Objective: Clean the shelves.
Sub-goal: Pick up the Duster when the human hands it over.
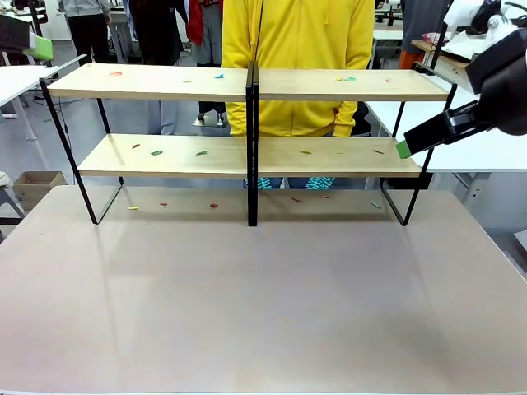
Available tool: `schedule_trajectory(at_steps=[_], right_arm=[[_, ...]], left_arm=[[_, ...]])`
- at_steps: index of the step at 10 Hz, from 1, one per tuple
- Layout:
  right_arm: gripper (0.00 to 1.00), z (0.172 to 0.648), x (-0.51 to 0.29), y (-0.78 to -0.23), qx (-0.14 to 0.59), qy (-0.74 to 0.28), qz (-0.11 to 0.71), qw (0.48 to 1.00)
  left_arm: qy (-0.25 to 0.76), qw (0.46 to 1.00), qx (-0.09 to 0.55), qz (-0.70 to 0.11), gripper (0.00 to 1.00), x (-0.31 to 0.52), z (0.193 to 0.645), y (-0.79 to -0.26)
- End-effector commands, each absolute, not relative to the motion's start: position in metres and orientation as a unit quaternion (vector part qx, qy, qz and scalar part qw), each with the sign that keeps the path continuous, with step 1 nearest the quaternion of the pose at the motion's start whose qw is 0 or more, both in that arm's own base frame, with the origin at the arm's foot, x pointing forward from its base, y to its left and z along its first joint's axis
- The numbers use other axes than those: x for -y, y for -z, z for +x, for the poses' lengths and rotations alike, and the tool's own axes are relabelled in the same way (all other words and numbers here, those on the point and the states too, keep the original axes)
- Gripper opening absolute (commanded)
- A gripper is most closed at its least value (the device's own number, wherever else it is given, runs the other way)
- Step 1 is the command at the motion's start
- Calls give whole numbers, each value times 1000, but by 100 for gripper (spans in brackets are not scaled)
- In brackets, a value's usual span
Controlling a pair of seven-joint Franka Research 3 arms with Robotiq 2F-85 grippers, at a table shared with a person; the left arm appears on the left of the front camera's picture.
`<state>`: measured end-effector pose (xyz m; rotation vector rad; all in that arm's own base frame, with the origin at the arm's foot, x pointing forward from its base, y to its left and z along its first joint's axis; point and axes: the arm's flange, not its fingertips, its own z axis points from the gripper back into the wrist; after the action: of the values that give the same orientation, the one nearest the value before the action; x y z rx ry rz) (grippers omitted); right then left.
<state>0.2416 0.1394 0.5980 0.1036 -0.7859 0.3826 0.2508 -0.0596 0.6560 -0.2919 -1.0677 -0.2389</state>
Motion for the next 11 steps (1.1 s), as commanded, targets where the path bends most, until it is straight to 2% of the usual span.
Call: schedule_trajectory(at_steps=[1, 4, 8, 11], right_arm=[[100, 252, -136, -602, 385, -180, 61, 903], [100, 257, -138, -599, 381, -179, 62, 905], [100, 266, -136, -597, 375, -181, 62, 907], [100, 269, -130, -593, 373, -183, 68, 907]], left_arm=[[123, 846, 502, -131, 100, 59, 220, -553], [154, 845, 501, -103, 100, 69, 222, -550], [117, 840, 526, -56, 100, 103, 212, -559], [105, 841, 529, -55, 100, 123, 210, -570]])
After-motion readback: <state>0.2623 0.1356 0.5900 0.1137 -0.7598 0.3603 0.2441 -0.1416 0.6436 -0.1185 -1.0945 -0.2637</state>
